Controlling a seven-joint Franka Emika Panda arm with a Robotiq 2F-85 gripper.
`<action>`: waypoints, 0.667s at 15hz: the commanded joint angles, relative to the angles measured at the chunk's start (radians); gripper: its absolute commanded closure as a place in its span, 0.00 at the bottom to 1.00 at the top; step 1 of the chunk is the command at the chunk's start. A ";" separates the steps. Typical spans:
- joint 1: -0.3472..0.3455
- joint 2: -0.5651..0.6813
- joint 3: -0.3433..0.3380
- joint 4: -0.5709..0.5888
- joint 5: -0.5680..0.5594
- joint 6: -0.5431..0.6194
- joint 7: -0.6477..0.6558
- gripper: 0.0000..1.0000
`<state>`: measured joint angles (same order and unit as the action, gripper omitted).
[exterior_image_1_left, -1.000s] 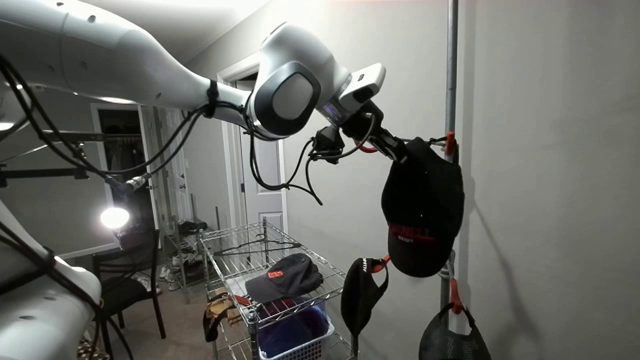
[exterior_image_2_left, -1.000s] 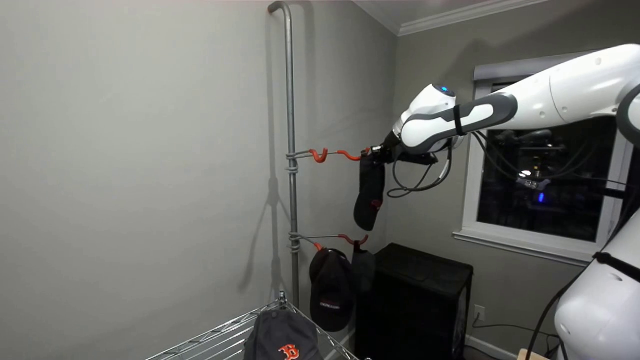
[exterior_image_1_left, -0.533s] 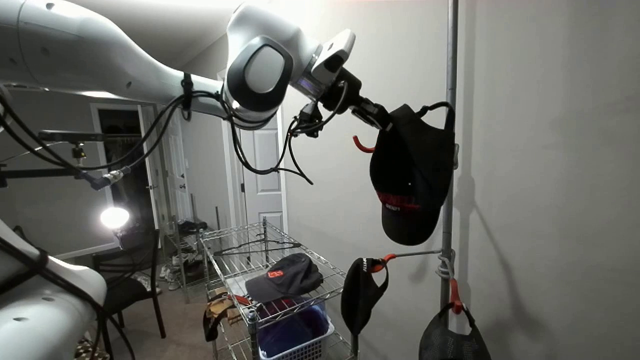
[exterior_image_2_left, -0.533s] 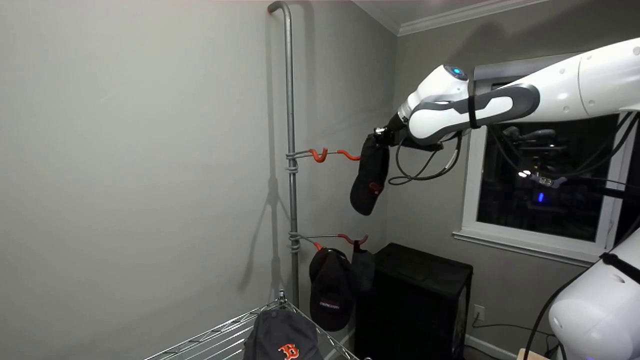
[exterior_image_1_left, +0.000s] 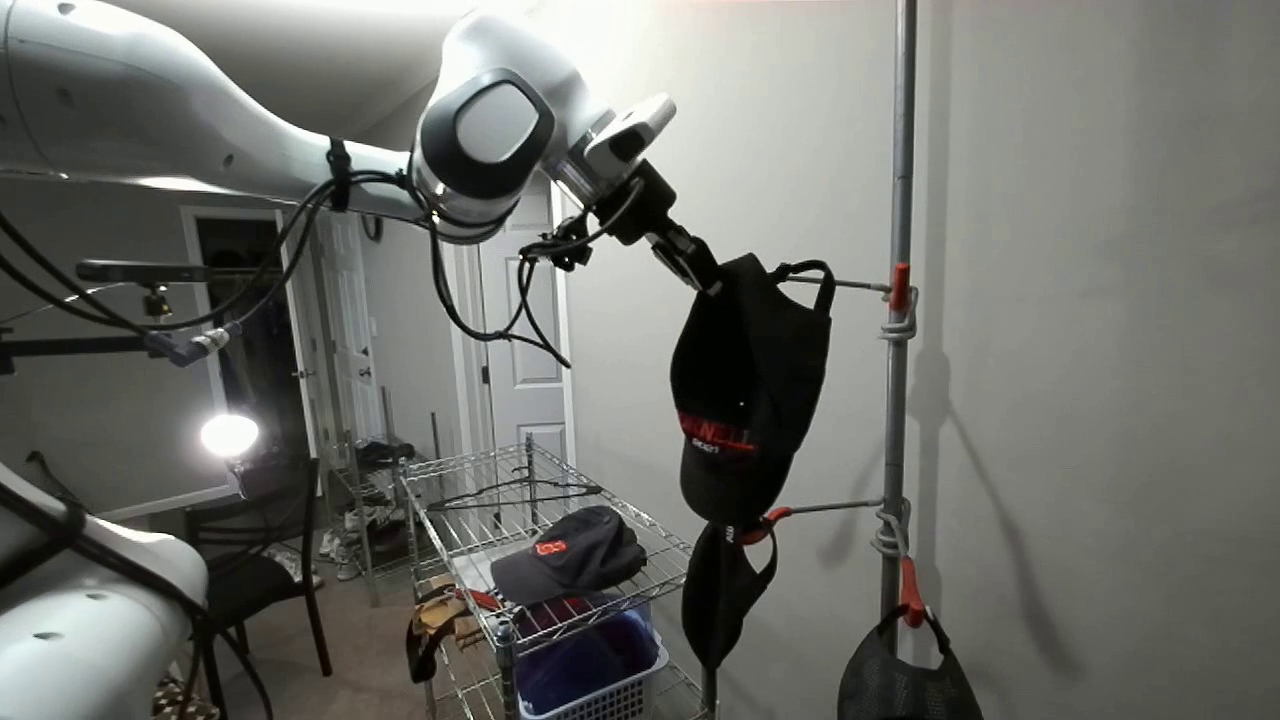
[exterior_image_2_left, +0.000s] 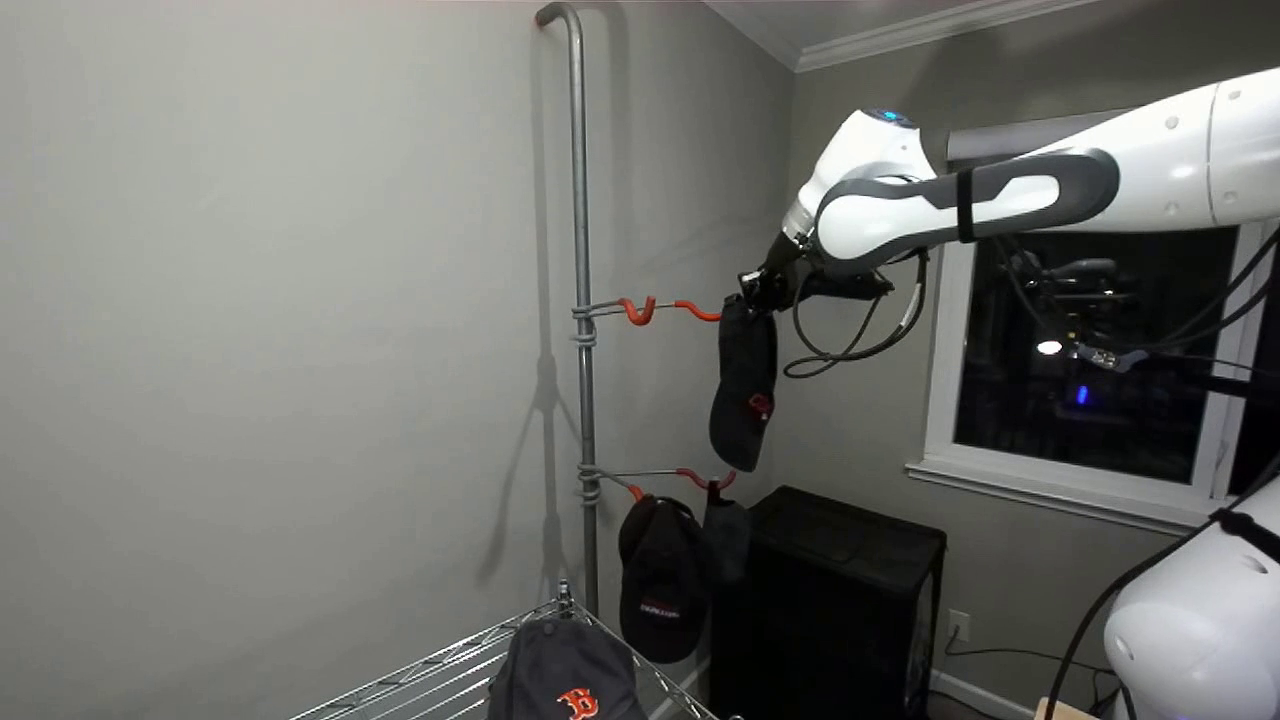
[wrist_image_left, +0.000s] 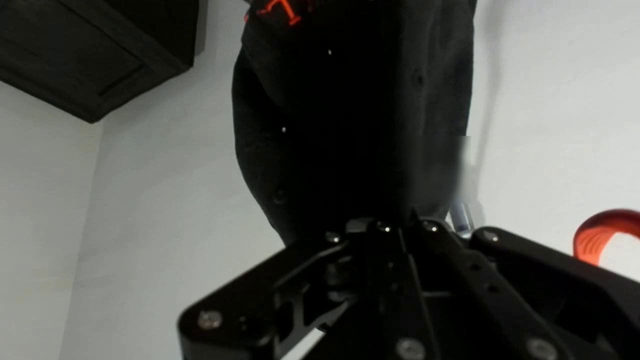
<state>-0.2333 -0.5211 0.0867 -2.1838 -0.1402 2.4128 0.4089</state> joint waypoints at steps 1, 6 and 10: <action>0.073 -0.051 -0.007 0.019 0.049 -0.187 -0.037 0.97; 0.211 -0.102 0.007 0.023 0.141 -0.461 -0.101 0.97; 0.295 -0.090 0.028 0.039 0.193 -0.579 -0.149 0.96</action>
<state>0.0243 -0.6174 0.1096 -2.1589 0.0022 1.9021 0.3261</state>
